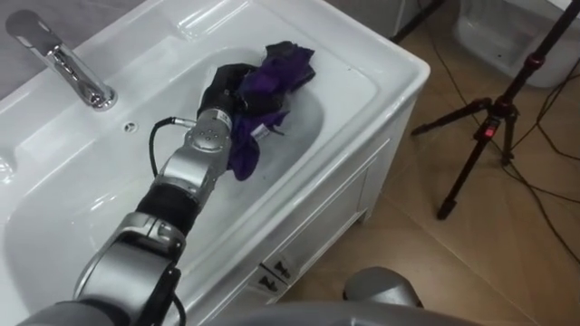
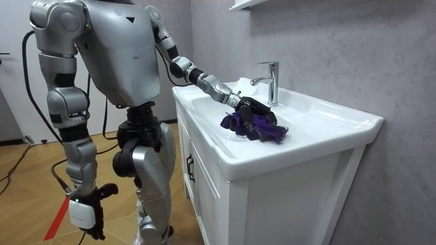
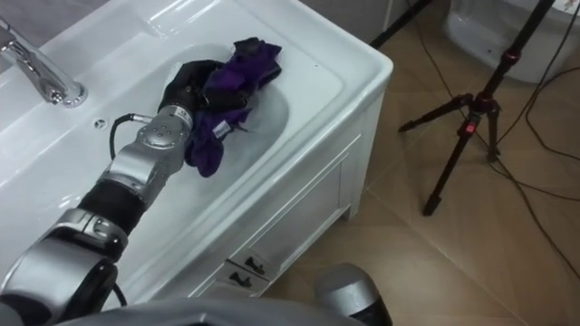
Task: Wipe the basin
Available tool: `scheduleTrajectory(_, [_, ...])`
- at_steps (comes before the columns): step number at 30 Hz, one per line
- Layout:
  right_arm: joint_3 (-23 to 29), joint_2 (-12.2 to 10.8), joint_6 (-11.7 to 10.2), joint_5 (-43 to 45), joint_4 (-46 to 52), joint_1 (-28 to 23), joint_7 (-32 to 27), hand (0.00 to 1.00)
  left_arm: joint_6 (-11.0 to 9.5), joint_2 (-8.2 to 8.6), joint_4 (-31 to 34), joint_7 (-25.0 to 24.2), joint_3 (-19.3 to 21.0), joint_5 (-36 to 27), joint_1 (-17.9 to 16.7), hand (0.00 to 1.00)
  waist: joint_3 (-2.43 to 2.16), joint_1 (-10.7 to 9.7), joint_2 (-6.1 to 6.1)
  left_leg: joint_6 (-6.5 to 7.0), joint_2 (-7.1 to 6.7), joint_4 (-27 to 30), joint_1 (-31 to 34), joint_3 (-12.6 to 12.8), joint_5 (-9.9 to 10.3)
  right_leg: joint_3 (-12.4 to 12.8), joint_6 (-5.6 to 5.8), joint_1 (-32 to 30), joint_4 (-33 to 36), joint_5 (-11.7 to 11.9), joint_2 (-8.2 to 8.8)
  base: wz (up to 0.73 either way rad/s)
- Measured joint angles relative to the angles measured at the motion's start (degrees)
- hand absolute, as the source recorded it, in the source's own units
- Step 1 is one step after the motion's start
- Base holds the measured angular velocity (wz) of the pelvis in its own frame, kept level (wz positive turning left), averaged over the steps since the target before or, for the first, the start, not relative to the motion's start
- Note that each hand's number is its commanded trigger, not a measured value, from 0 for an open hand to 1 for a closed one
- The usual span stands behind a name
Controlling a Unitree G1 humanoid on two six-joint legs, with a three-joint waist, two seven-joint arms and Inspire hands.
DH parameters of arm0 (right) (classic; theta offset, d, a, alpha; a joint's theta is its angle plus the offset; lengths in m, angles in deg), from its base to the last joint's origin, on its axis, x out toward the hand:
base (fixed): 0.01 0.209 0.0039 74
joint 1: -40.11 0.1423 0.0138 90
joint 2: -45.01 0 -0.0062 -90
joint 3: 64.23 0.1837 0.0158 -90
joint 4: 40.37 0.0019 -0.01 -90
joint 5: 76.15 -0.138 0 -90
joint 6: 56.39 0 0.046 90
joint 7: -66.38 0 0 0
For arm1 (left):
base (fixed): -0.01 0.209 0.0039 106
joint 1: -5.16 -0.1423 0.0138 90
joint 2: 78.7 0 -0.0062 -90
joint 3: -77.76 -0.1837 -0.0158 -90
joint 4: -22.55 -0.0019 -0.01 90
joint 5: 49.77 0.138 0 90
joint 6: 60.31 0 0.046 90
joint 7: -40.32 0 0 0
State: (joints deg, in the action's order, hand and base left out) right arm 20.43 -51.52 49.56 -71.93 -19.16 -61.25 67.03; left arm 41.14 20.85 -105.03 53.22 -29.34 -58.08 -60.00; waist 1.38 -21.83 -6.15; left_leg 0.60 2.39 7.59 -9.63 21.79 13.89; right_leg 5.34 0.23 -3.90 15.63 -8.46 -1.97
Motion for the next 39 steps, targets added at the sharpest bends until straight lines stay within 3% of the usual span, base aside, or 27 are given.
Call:
scheduleTrajectory(4, [-0.10, -0.04, 0.18, -0.14, -0.07, -0.01, -0.02, 0.00, -0.03, 0.02, -0.82, -0.51, 0.01, -0.02, 0.11, 1.00, 0.02, 0.05, 0.38, 0.00, 0.04, 0.09, -0.14, 0.07, -0.01, -0.37, 0.00, 0.23, -0.02, 0.00, 0.00, 0.00])
scheduleTrajectory(6, [-0.07, -0.02, 0.20, -0.46, -0.08, -0.17, 0.01, 0.00, -0.18, 0.03, -2.56, -1.28, 0.02, -0.02, 0.02, 1.00, 0.30, 0.12, 0.94, -0.01, 0.09, 0.08, -0.94, 0.15, -0.01, -0.59, -0.02, 1.21, -0.44, -0.01, -0.03, 0.02])
scheduleTrajectory(10, [-0.08, 0.19, 0.32, -1.53, -0.02, -0.28, -0.23, 0.00, 0.05, 0.00, -3.55, -2.66, -0.11, 0.10, -0.26, 1.00, 0.18, 0.23, 1.16, -0.01, 0.10, 0.08, -0.98, -0.02, -0.01, -0.53, 0.01, 1.48, -0.85, 0.00, -0.03, 0.02])
scheduleTrajectory(15, [0.05, 0.14, 0.37, -2.68, 0.24, -1.72, -0.51, 0.00, -0.63, 0.08, -7.32, -3.58, 0.49, 5.54, -2.45, 1.00, -0.64, 2.00, 2.49, -0.01, 0.21, 0.14, -1.58, 0.02, -0.01, -0.32, -0.21, 2.07, -0.04, -0.21, -0.15, -0.07])
scheduleTrajectory(17, [0.52, 0.24, 0.30, -2.95, 0.26, -1.78, -0.54, 0.00, -0.84, 0.12, -8.25, -3.53, 1.48, 6.72, -4.05, 1.00, -0.77, 2.34, 3.04, -0.02, 0.24, 0.15, -1.79, -0.05, -0.01, -0.39, -0.21, 2.45, -0.28, -0.21, -0.16, 0.02])
scheduleTrajectory(21, [1.09, 0.21, 0.13, -3.49, 0.22, -1.69, -1.05, 0.00, -4.06, 0.16, -13.55, -3.54, 2.64, 7.96, -5.95, 1.00, -1.40, 5.09, 4.23, -0.03, 0.35, 0.13, -2.28, -0.55, 0.00, -0.91, -0.22, 3.53, -1.30, -0.04, -0.07, 0.09])
scheduleTrajectory(25, [1.19, 0.14, -0.04, -3.95, 0.57, -1.50, -1.22, 0.00, -5.08, 0.20, -15.75, -3.56, 6.17, 7.92, -7.35, 1.00, -1.43, 7.74, 5.08, -0.20, 0.46, 0.02, -3.06, -1.25, 0.12, -0.89, -0.19, 4.33, -1.93, 0.00, -0.28, 0.06])
scheduleTrajectory(30, [2.86, 0.03, -0.43, -3.81, 1.37, -1.13, -0.61, 0.00, -7.74, -0.44, -17.68, -4.21, 12.14, 11.82, -8.39, 1.00, -1.68, 10.98, 5.70, -0.53, 1.03, -0.14, -1.97, -2.39, 0.46, -2.63, -0.73, 4.17, -2.09, 0.56, -0.47, 0.09])
scheduleTrajectory(34, [3.23, 0.05, -0.40, -3.59, 1.31, -0.94, -0.52, 0.00, -7.81, -0.86, -19.69, -4.68, 14.81, 13.09, -7.66, 1.00, -1.68, 12.20, 5.71, -0.88, 1.01, -0.06, -1.81, -3.14, 0.28, -2.88, -1.09, 4.39, -2.09, 0.70, -0.86, 0.05])
scheduleTrajectory(39, [4.36, 0.06, -0.50, -2.11, 1.78, -0.76, -0.47, 0.00, -8.12, -0.85, -19.67, -5.12, 17.40, 21.05, -7.10, 1.00, -1.83, 14.40, 5.49, -1.29, 1.40, 0.20, -1.07, -3.77, 0.08, -3.29, -1.72, 3.59, -2.11, 0.64, -1.01, -0.02])
